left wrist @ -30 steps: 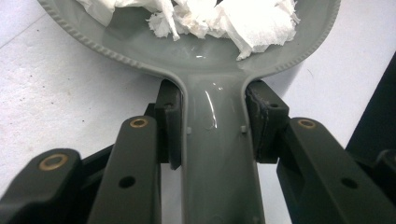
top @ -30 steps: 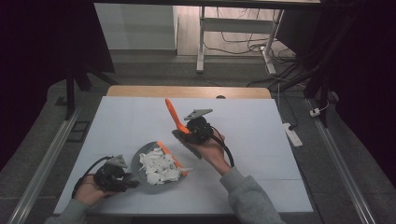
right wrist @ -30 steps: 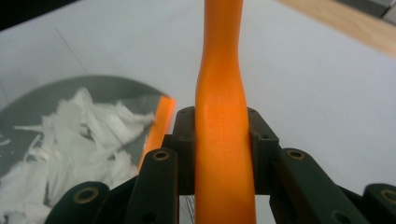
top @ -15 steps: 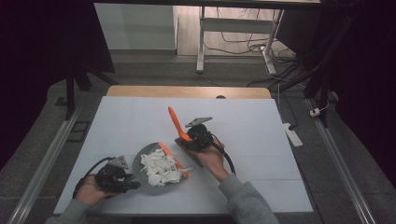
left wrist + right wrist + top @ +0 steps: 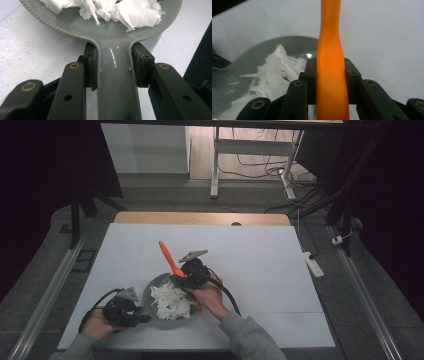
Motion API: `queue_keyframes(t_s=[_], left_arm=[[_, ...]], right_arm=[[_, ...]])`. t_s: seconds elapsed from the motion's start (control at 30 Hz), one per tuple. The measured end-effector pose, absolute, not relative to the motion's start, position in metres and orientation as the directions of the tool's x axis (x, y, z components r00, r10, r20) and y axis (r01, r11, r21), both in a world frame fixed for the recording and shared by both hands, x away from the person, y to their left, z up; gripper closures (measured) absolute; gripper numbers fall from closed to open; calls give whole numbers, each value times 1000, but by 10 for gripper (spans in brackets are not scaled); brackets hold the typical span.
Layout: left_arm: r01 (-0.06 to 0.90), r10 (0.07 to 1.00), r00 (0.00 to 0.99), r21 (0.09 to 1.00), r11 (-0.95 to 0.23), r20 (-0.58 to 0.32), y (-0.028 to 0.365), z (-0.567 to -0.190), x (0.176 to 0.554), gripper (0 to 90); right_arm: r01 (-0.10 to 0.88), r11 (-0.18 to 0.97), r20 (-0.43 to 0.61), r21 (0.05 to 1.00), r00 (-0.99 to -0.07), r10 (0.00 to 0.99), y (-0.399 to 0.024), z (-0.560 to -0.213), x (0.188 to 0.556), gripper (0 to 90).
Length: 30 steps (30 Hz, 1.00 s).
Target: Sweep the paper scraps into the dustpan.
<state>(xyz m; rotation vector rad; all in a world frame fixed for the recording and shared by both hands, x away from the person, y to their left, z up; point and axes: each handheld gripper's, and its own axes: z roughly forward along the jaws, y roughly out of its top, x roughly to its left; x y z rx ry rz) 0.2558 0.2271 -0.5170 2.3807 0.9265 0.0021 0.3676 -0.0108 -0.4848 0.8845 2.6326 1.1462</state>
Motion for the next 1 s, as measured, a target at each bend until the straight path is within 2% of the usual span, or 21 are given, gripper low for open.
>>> queue_keyframes(t_s=[0.37,0.63,1.0], left_arm=[[620,619,758,519,-588,-204,228,-518,256,615],[620,620,758,522,-586,-205,229,-521,256,615],[624,626,750,542,-563,-213,230,-525,253,615]], right_arm=[[439,521,175,732,-860,478,21,-479,353,703],[403,469,123,786,-845,520,0,-460,360,704],[408,436,120,802,-826,551,-17,-450,365,703]])
